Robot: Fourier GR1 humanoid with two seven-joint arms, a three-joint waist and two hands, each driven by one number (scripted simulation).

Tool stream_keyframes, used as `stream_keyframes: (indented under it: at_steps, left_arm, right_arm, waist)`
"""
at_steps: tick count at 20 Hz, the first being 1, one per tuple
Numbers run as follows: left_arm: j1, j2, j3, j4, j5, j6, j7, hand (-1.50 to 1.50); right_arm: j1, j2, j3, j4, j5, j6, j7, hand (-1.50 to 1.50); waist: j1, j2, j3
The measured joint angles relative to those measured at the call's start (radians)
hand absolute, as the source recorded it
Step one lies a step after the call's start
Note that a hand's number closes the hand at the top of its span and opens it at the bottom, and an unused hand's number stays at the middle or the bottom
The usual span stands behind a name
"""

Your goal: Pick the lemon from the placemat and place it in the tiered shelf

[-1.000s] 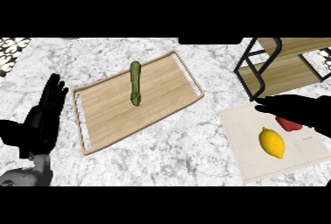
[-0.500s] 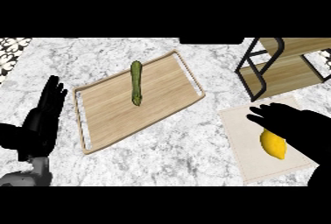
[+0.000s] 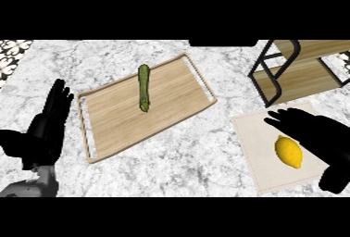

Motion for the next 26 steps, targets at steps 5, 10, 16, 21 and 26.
stream_keyframes:
  at_steps: [5,10,16,21,26]
  left_arm:
    - [0.010,-0.006,0.026,-0.013,-0.002,-0.029,0.003,0.00]
    - [0.024,-0.028,0.032,-0.004,-0.018,-0.045,-0.016,0.00]
    - [0.023,-0.046,0.044,-0.017,-0.036,-0.059,0.001,0.00]
    - [-0.008,-0.049,0.071,-0.001,-0.046,-0.075,0.019,0.00]
    - [0.001,-0.070,0.067,-0.025,-0.066,-0.076,0.029,0.00]
  right_arm:
    - [0.012,0.050,-0.002,0.070,0.087,-0.024,-0.059,-1.50]
    - [0.032,0.079,-0.015,0.149,0.162,-0.082,-0.139,-1.50]
    - [0.011,0.148,-0.039,0.261,0.227,-0.139,-0.224,-1.50]
    - [0.008,0.188,-0.062,0.306,0.278,-0.159,-0.274,-1.50]
    - [-0.003,0.229,-0.064,0.357,0.332,-0.161,-0.293,-1.50]
  waist:
    - [0.000,0.000,0.000]
    - [0.000,0.000,0.000]
    - [0.001,0.000,0.000]
    - [0.000,0.000,0.000]
    - [0.000,0.000,0.000]
